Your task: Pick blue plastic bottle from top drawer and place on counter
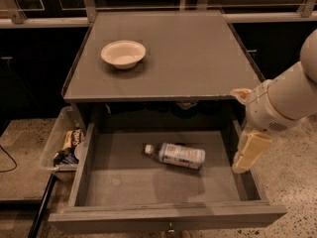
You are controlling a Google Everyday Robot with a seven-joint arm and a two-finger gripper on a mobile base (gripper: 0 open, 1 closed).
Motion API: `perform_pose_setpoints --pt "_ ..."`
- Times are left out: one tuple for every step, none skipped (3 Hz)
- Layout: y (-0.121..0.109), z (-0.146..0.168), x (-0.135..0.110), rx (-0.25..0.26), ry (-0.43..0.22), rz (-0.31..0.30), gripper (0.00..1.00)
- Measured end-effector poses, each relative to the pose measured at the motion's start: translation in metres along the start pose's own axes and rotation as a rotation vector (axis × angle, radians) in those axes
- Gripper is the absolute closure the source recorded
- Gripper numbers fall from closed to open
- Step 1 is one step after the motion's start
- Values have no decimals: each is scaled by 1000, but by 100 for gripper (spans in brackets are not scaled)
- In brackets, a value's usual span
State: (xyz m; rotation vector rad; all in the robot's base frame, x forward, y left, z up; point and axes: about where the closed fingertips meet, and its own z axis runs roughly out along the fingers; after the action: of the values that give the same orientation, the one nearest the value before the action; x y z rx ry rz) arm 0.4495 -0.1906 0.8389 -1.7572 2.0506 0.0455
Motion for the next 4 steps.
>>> perform_pose_setpoints --pt "-1 57 7 2 -52 63 0" --pt "-2 105 13 3 -110 112 0" --pt "0 138 13 -4 -158 128 0" --pt "3 175 5 -27 -214 87 0"
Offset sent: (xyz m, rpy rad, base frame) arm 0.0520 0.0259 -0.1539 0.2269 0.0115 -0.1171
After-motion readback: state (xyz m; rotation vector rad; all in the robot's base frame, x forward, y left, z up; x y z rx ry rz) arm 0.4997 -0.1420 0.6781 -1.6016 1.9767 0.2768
